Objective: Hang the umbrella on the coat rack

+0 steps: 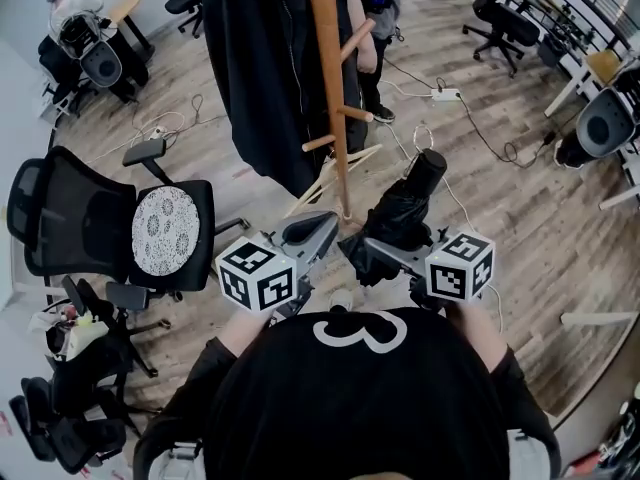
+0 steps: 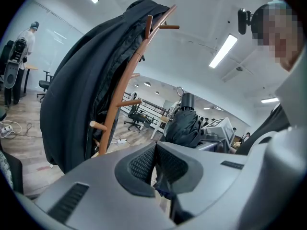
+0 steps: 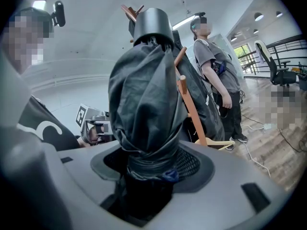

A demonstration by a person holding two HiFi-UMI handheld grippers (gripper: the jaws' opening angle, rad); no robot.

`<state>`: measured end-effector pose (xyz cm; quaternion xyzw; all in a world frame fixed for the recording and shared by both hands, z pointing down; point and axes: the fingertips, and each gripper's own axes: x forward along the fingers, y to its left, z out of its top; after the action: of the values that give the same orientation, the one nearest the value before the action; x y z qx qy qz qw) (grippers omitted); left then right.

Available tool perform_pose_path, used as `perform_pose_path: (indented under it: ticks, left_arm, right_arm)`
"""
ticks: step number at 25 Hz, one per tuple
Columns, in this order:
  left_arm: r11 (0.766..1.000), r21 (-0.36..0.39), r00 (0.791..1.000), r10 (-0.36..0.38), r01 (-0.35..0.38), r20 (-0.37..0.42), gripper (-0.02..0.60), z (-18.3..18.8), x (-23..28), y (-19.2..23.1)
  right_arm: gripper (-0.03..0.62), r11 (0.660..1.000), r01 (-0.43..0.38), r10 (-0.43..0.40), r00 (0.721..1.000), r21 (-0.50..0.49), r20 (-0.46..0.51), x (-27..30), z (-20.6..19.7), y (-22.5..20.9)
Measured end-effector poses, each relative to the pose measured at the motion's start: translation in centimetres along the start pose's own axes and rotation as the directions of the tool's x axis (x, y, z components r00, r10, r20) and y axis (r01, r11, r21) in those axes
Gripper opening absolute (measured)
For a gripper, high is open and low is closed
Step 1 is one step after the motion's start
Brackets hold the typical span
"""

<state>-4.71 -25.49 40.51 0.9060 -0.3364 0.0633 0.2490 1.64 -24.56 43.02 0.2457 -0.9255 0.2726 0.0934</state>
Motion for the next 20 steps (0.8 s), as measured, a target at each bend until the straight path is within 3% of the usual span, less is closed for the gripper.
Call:
perform_pose_path:
  ticks: [11,20]
  left_arm:
    - [1.000,0.001,1.000,-0.017,0.017,-0.014,0.015,2.4,1.0,5.3]
    - [0.999,-0.007,0.999,-0.032,0.032,-0.040,0.015,2.7,1.6,8.6]
  right_arm:
    - [0.275,0.999,0.032,-0.032,0.999,0.008,-0.028,4.6,1.5,-3.1]
    - [0.275,0.997,0.052,-0.050,0.998,0.052,-0.046,7.4,0.4,-4.5]
